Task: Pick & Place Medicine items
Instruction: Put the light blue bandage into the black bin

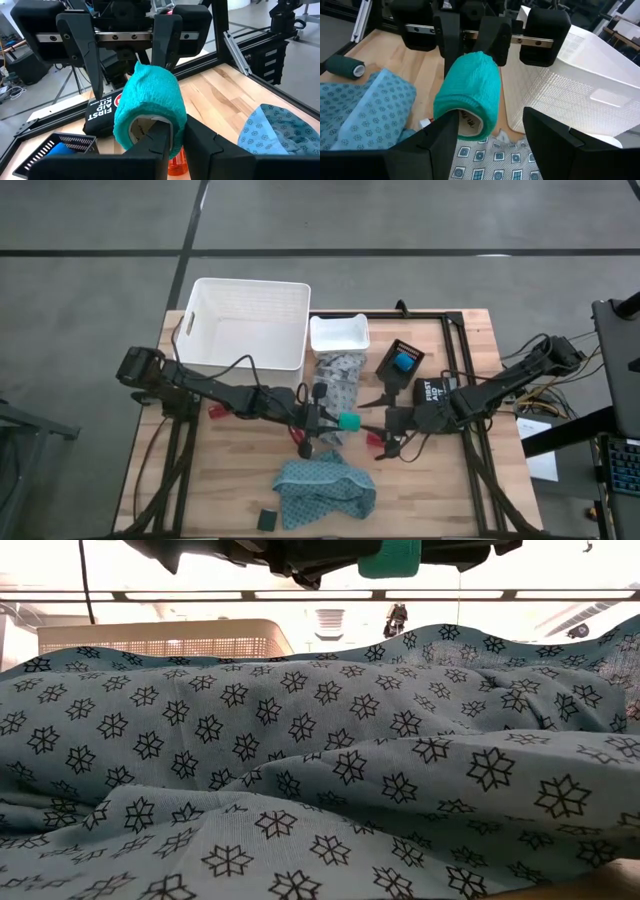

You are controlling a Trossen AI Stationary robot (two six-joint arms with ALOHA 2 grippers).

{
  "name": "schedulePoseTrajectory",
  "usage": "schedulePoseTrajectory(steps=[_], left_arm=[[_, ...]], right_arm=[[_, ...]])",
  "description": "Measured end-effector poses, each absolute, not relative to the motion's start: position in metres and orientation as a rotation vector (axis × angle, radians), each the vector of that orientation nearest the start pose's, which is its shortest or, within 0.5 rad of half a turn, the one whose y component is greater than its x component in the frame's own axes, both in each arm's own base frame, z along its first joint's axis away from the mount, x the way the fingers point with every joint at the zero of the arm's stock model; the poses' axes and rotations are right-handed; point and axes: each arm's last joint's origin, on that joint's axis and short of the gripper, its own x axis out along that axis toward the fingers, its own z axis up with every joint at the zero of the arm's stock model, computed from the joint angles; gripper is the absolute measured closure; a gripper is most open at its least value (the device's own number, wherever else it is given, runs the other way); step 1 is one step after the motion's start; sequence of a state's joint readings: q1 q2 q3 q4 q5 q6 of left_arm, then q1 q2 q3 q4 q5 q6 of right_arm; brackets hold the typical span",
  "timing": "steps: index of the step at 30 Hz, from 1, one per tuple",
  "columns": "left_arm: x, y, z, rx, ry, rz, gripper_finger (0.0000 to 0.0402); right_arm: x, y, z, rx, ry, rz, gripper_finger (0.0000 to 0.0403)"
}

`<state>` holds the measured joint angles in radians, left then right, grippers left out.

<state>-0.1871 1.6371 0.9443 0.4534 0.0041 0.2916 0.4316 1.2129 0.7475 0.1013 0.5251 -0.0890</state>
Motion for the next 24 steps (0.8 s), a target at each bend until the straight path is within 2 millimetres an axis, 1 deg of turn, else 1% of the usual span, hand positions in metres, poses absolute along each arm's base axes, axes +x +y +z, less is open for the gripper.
schedulePoseTrajectory(steps=[5,18,20,24], left_arm=[[0.352,-0.0667,0.2335,0.311,0.211,-0.221,0.0355],[0.3519,-0.0667,0.2334,0.309,0.212,-0.221,0.0355],[0.3519,-0.0667,0.2334,0.309,0.212,-0.221,0.0355],[0.3519,-0.0667,0.2334,0.308,0.212,-0.221,0.0355]], right_arm=[[0.2424,0.0957,0.2616,-0.255,0.326,-0.077,0.0226],[0.2424,0.0958,0.2615,-0.282,0.328,-0.067,0.0378],[0.2424,0.0958,0.2615,-0.286,0.328,-0.067,0.0388],[0.2424,0.0958,0.2615,-0.289,0.328,-0.066,0.0389]])
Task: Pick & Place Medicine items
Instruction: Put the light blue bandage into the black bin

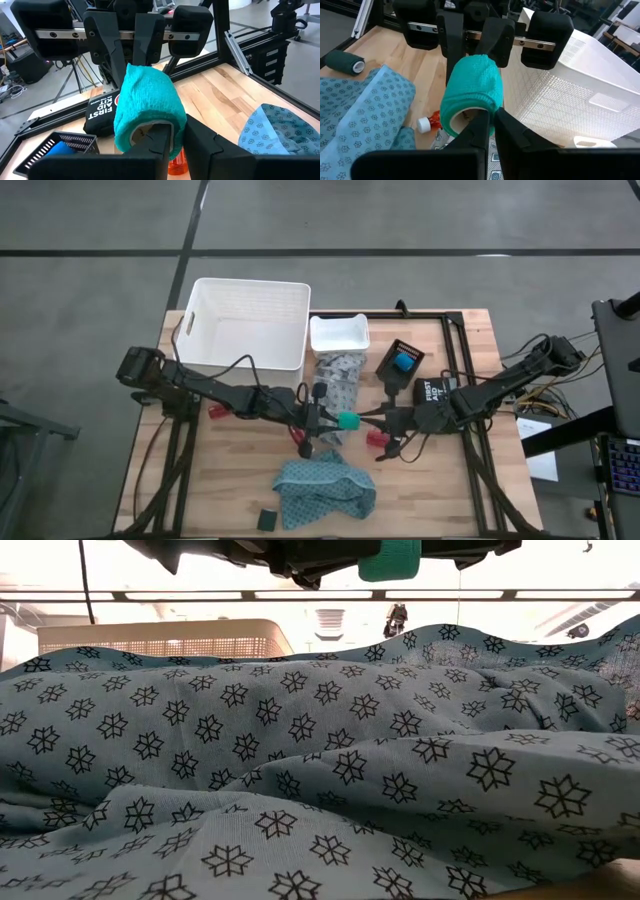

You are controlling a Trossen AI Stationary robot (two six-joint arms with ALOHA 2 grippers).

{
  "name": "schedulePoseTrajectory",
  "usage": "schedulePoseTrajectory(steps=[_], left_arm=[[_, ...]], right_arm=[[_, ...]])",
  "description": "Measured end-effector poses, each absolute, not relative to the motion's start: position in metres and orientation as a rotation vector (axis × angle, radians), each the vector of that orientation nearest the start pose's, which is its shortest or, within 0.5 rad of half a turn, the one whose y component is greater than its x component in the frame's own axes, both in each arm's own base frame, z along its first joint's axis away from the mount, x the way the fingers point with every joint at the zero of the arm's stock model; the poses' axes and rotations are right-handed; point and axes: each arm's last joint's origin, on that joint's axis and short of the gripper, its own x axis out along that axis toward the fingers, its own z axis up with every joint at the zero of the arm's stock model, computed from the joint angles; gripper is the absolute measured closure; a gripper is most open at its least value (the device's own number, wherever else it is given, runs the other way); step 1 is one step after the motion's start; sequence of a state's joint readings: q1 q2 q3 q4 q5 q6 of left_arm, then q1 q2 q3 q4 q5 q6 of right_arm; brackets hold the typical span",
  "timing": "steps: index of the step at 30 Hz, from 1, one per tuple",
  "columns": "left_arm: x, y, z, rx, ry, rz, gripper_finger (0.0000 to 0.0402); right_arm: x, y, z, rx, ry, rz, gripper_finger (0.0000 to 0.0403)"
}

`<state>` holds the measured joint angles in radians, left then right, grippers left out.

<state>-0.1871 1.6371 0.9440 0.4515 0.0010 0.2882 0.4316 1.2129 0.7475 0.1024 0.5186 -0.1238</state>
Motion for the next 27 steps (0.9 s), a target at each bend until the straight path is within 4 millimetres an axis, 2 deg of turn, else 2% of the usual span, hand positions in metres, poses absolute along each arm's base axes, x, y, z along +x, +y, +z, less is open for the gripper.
schedulePoseTrajectory(steps=[14,27], left_arm=[[0.352,-0.0666,0.2333,0.31,0.213,-0.21,0.0351],[0.3524,-0.0674,0.2348,0.274,0.199,-0.202,0.0277]], right_arm=[[0.2423,0.0958,0.2614,-0.289,0.329,-0.066,0.0389],[0.2421,0.0957,0.2619,-0.287,0.326,-0.066,0.039]])
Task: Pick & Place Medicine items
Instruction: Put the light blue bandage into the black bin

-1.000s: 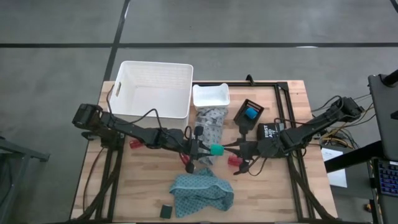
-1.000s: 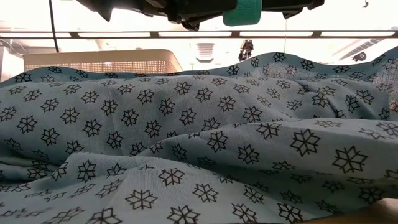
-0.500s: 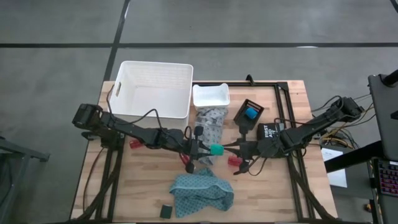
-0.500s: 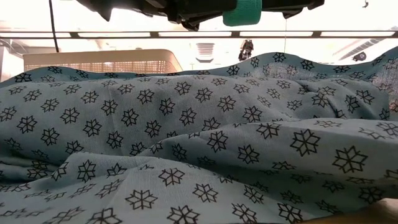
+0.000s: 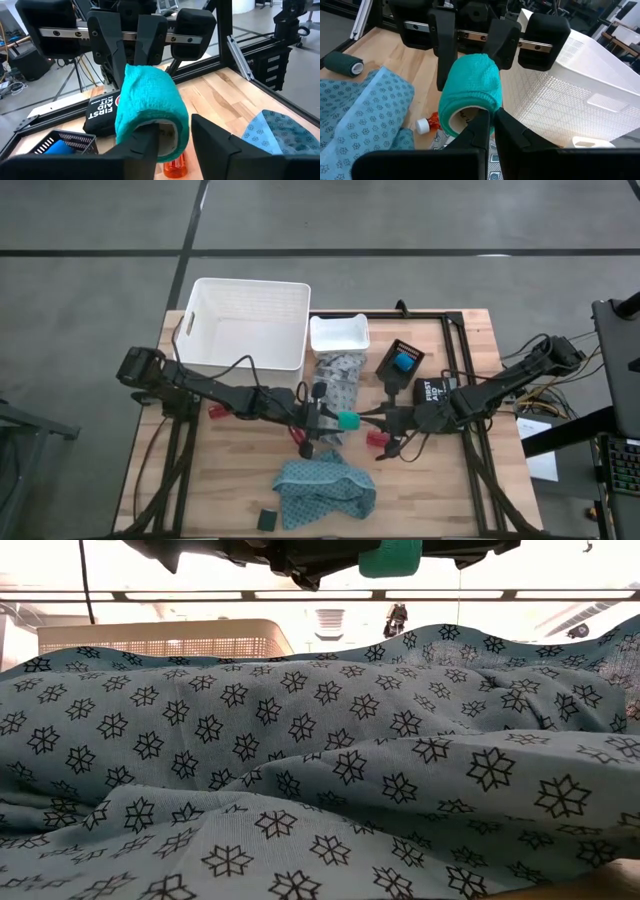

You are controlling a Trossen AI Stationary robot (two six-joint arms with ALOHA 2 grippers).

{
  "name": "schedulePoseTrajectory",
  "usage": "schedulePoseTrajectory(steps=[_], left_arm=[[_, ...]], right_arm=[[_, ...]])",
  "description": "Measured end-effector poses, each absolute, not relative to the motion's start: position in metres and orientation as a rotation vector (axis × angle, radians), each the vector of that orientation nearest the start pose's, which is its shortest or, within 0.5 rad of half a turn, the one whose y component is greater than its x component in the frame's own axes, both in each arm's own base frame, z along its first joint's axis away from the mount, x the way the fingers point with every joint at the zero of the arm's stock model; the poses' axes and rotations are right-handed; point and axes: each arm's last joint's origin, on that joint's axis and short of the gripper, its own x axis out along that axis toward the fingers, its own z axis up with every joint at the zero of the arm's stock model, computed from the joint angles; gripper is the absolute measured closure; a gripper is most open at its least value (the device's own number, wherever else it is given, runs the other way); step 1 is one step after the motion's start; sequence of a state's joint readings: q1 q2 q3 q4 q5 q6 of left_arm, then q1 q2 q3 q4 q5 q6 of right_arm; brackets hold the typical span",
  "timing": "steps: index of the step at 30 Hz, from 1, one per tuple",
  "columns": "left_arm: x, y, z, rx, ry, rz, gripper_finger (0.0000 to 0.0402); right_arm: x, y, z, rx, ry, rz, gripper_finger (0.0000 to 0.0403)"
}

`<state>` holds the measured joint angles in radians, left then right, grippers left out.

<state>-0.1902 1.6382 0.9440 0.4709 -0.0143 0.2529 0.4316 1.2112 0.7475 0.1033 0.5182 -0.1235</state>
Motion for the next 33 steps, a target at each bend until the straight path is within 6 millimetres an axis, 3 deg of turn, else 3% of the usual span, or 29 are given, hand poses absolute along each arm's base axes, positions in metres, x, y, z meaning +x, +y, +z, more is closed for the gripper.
schedulePoseTrajectory(steps=[9,23,33], left_arm=[[0.352,-0.067,0.235,0.255,0.201,-0.201,0.0232],[0.35,-0.069,0.233,0.171,0.246,-0.194,0.0227],[0.32,-0.063,0.259,0.156,0.367,-0.198,0.024]], right_arm=[[0.242,0.095,0.262,-0.29,0.328,-0.074,0.039],[0.241,0.094,0.259,-0.298,0.355,-0.104,0.039],[0.234,0.09,0.259,-0.277,0.399,-0.166,0.039]])
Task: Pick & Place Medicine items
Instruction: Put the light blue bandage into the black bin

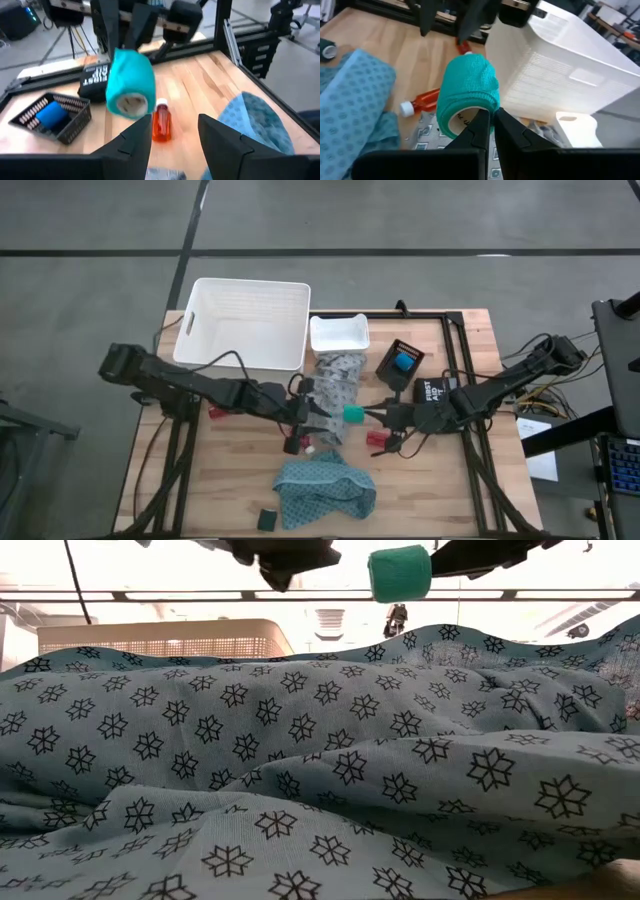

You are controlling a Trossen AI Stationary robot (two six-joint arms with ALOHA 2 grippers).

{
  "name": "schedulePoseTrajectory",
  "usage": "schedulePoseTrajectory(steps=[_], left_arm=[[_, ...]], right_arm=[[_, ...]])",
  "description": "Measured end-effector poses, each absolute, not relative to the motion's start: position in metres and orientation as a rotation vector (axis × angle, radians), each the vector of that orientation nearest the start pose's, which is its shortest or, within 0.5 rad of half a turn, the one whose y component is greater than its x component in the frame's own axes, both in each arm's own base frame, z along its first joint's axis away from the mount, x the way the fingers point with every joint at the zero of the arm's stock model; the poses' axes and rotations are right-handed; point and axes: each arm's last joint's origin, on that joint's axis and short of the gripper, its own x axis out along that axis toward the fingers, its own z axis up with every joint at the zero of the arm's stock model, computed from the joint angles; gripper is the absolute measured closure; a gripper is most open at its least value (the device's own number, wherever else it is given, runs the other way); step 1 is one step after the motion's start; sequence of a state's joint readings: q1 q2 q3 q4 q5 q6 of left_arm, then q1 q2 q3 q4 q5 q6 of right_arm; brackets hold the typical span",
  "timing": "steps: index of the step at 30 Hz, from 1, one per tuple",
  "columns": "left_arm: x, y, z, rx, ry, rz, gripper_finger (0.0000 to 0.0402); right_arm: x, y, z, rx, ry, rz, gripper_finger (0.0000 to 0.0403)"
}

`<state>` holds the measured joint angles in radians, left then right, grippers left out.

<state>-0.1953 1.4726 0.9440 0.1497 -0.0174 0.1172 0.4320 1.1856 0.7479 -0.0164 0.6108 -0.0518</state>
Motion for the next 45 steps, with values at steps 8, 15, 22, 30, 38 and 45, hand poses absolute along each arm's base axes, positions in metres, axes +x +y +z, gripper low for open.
schedulePoseTrajectory(steps=[8,15,22,30,38,45], left_arm=[[0.296,-0.058,0.276,0.118,0.425,-0.19,0.0245],[0.291,-0.057,0.283,0.117,0.403,-0.189,0.0246],[0.291,-0.057,0.282,0.121,0.413,-0.19,0.0247],[0.291,-0.057,0.282,0.125,0.412,-0.191,0.0245],[0.291,-0.057,0.282,0.125,0.412,-0.19,0.0246],[0.291,-0.057,0.282,0.124,0.412,-0.19,0.0246]], right_arm=[[0.223,0.076,0.246,-0.224,0.485,-0.498,0.039],[0.216,0.05,0.239,0.04,0.591,-0.618,0.039],[0.213,0.017,0.243,0.231,0.732,-0.722,0.039],[0.211,-0.001,0.244,0.165,0.637,-0.936,0.039],[0.208,-0.002,0.238,0.171,0.63,-0.98,0.039],[0.201,-0.012,0.224,0.124,0.695,-1.031,0.039]])
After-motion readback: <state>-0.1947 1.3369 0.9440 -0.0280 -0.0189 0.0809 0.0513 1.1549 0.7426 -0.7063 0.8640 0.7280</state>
